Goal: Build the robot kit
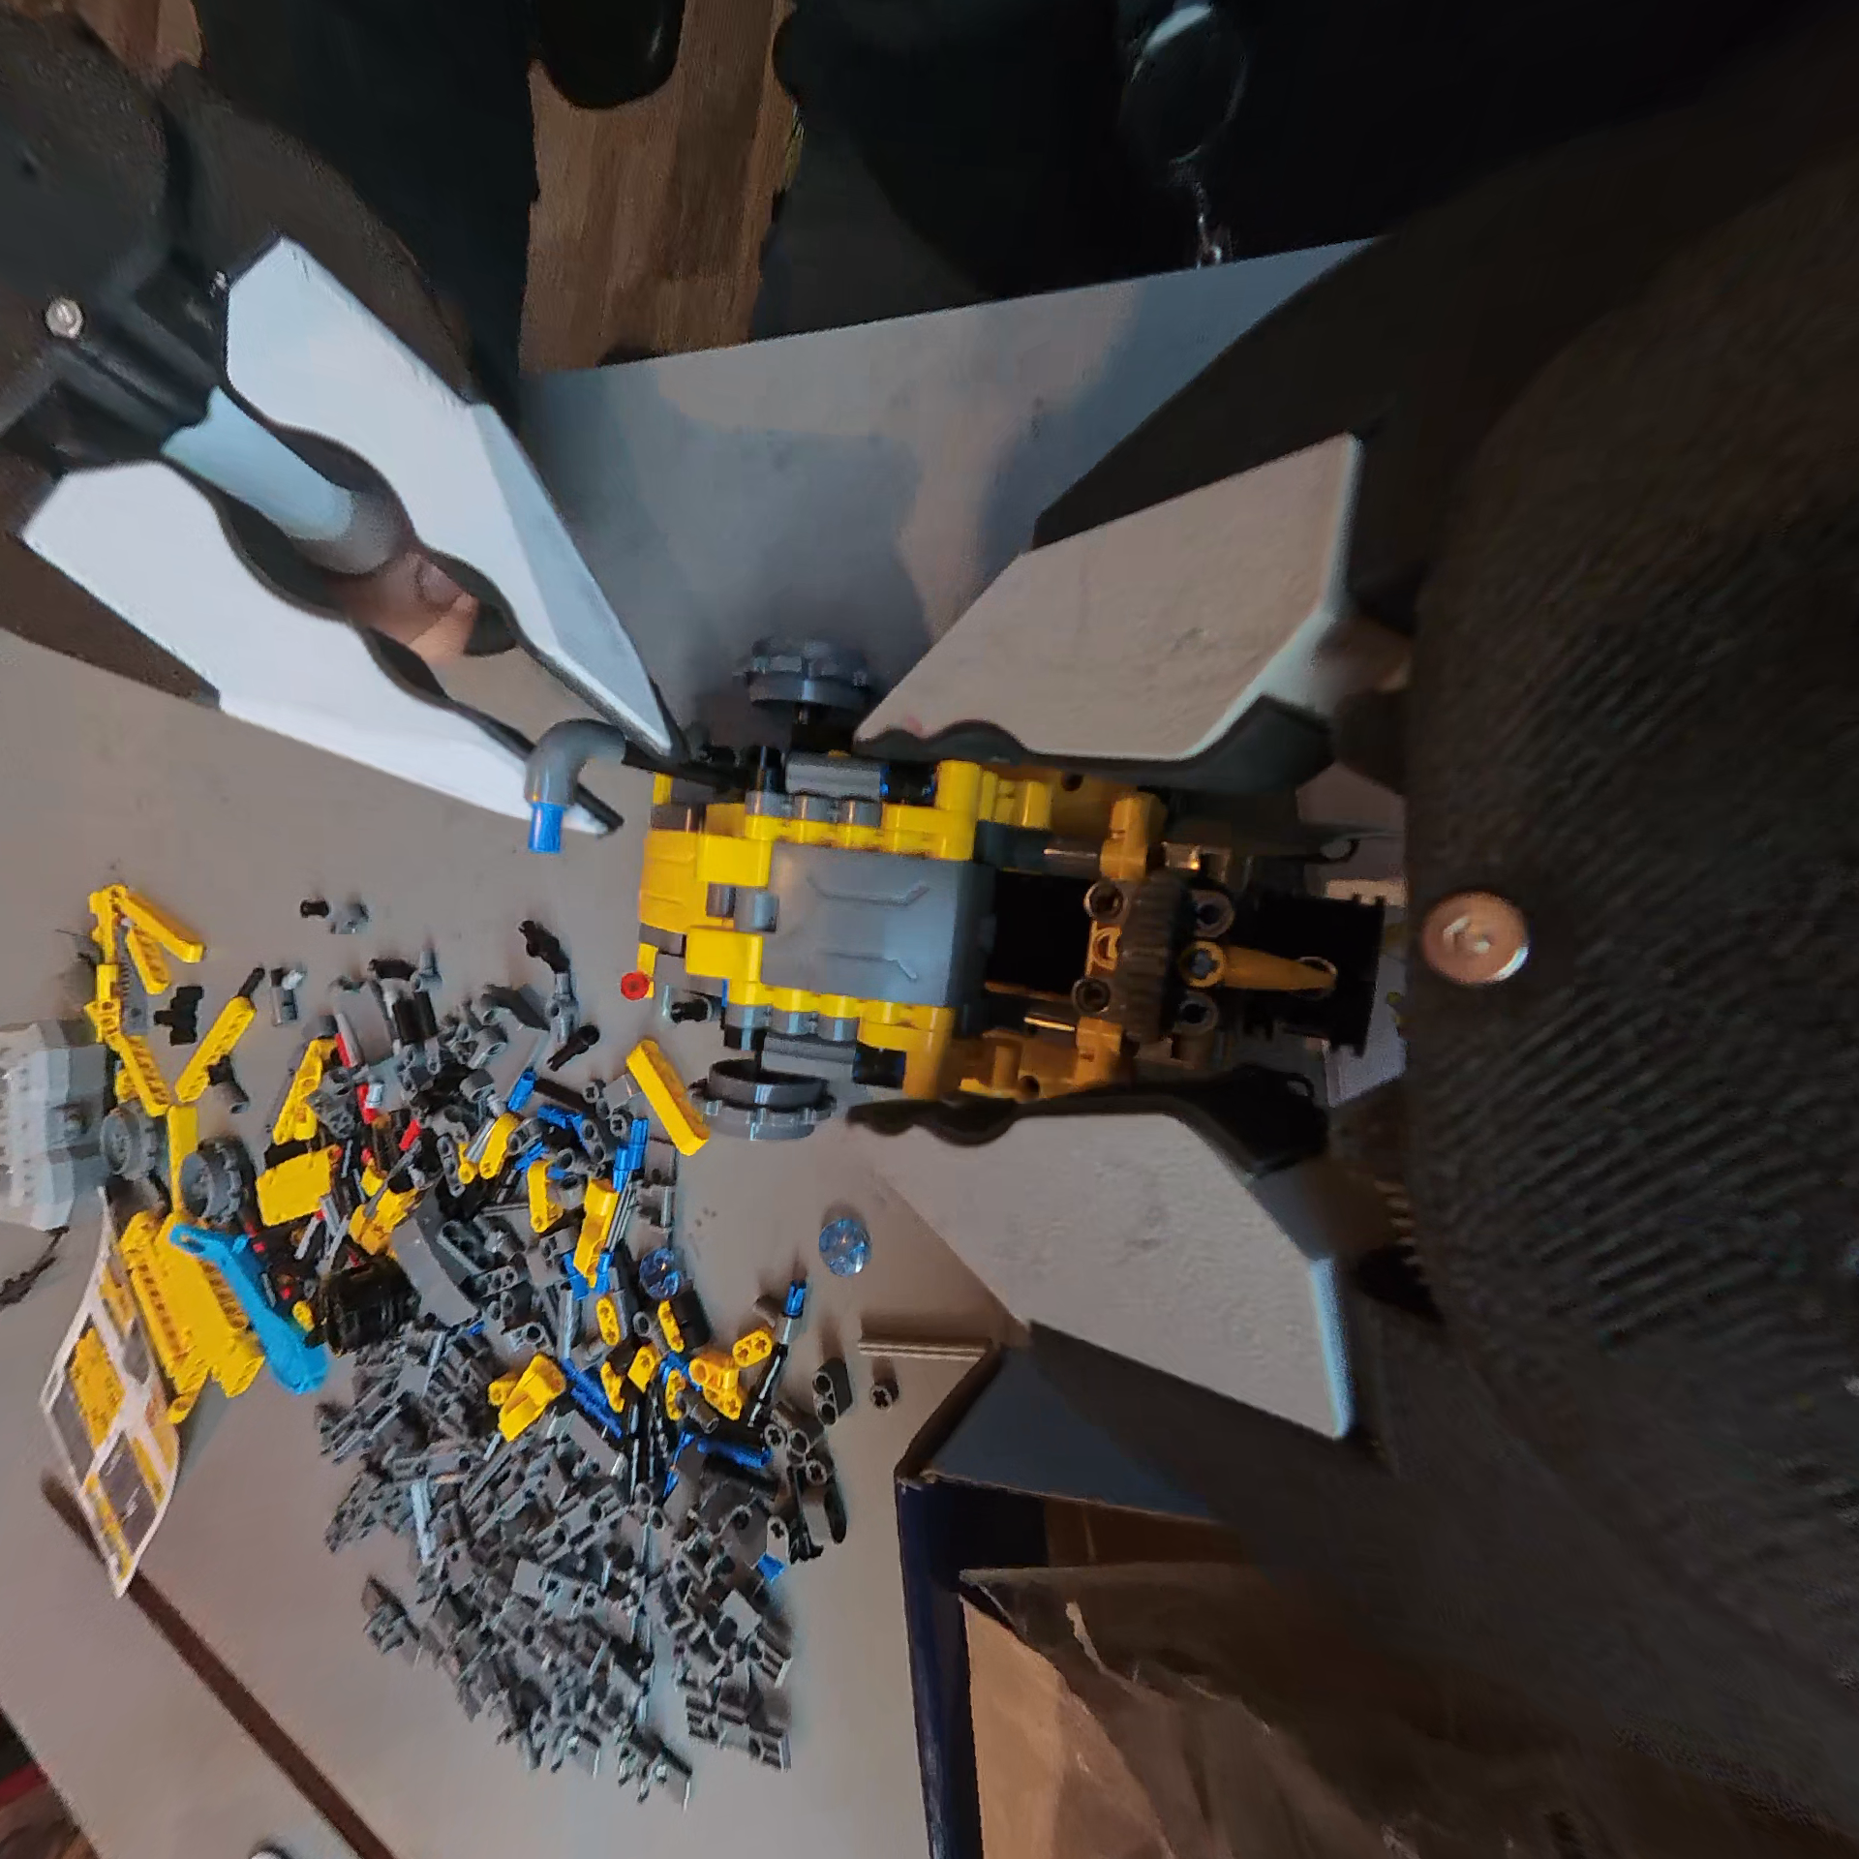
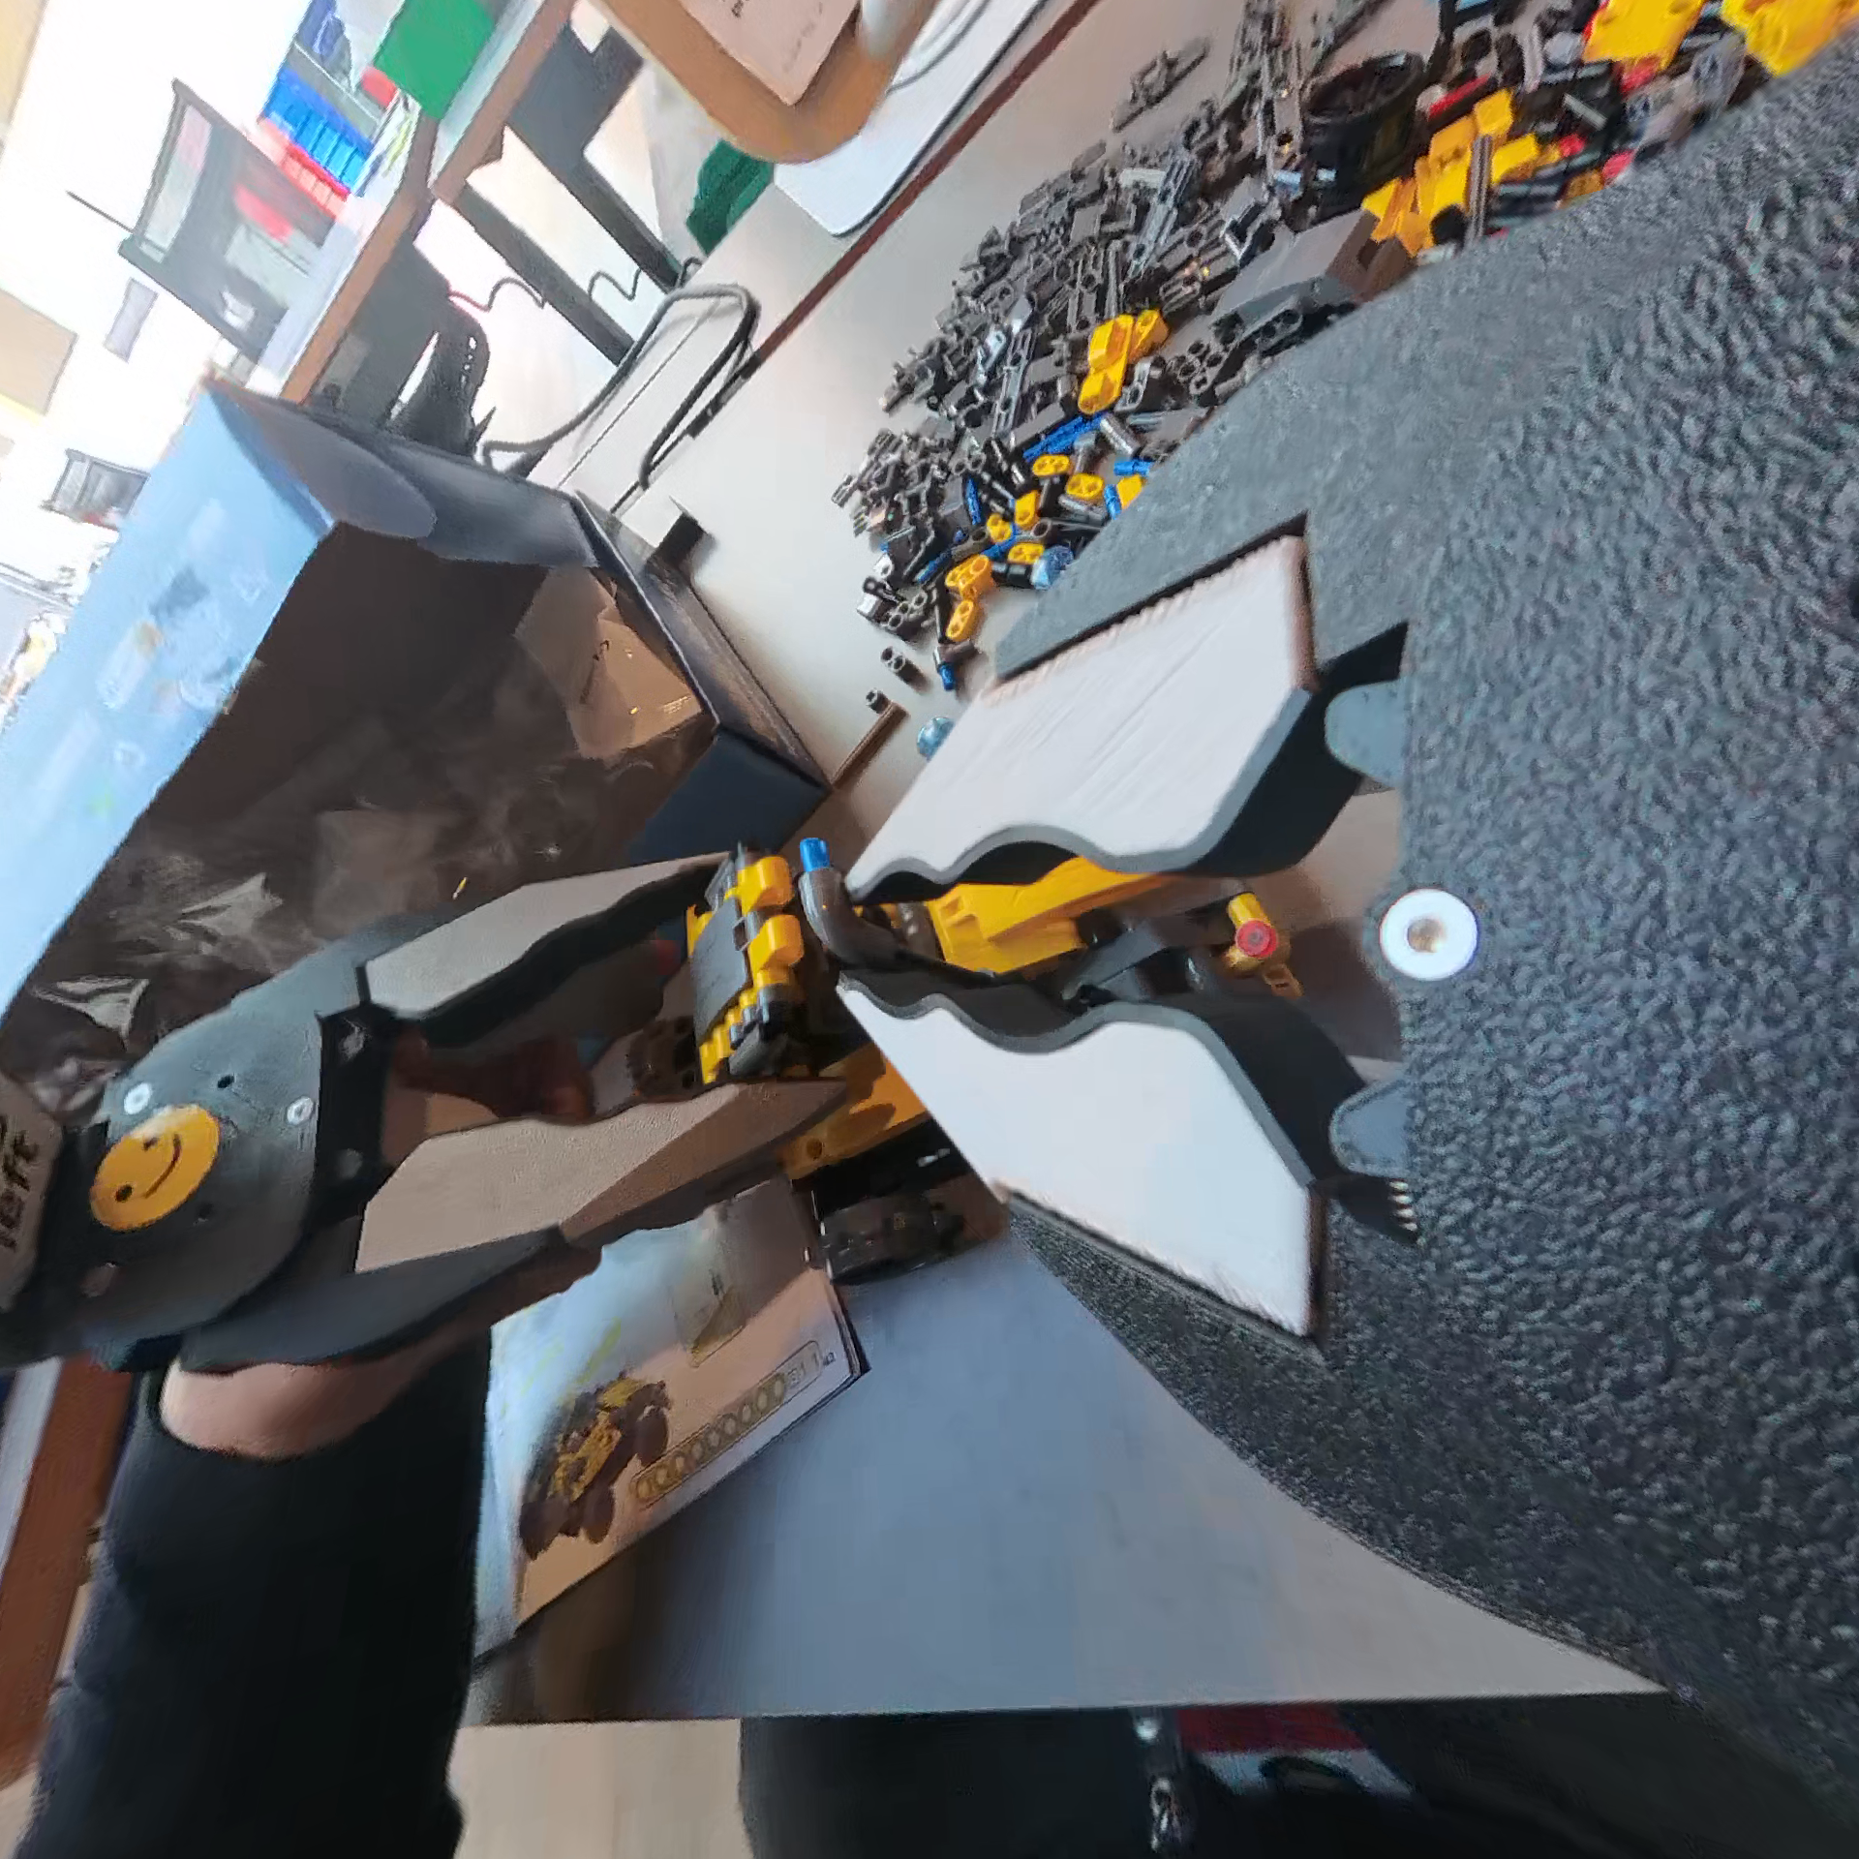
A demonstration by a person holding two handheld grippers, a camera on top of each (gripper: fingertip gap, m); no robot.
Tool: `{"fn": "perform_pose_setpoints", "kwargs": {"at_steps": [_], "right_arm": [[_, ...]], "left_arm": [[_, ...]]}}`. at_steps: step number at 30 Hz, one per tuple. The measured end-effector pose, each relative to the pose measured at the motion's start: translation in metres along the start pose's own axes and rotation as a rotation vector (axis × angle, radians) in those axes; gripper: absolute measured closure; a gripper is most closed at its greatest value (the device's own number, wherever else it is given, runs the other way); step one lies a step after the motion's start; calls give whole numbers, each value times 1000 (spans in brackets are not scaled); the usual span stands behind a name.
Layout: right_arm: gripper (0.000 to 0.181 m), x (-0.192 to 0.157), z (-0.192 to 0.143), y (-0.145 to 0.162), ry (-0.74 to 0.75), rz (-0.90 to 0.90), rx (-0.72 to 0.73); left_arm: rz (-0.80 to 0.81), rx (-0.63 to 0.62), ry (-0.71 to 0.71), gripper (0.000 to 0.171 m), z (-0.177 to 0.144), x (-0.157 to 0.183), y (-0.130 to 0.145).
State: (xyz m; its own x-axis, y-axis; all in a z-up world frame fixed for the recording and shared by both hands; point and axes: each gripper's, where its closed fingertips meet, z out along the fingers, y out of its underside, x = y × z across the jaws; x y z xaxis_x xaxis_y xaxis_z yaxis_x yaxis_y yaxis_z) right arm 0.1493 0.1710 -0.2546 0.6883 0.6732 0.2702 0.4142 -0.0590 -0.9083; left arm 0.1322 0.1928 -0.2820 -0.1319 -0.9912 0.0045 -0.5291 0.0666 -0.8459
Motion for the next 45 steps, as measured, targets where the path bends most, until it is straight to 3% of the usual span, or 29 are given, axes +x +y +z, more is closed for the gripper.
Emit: {"fn": "perform_pose_setpoints", "kwargs": {"at_steps": [10, 16, 22, 26, 37, 45], "right_arm": [[173, -22, 15, 2, -12, -451, -255], [173, -27, 17, 2, -65, -513, -324], [173, -31, 22, 1, -60, -535, -346], [173, -31, 19, 1, -52, -540, -335], [173, -30, 12, 3, -61, -548, -317], [173, -29, 10, 3, -53, -543, -298]], "left_arm": [[-49, 167, 11, 108, -6, 5, -2], [-67, 246, 14, 108, -14, 7, -1], [-83, 244, 57, 108, -18, 10, 0], [-65, 236, 71, 103, -16, 9, 0], [-22, 221, 93, 109, -10, 12, -5], [8, 130, 48, 109, -7, 12, -4]]}}
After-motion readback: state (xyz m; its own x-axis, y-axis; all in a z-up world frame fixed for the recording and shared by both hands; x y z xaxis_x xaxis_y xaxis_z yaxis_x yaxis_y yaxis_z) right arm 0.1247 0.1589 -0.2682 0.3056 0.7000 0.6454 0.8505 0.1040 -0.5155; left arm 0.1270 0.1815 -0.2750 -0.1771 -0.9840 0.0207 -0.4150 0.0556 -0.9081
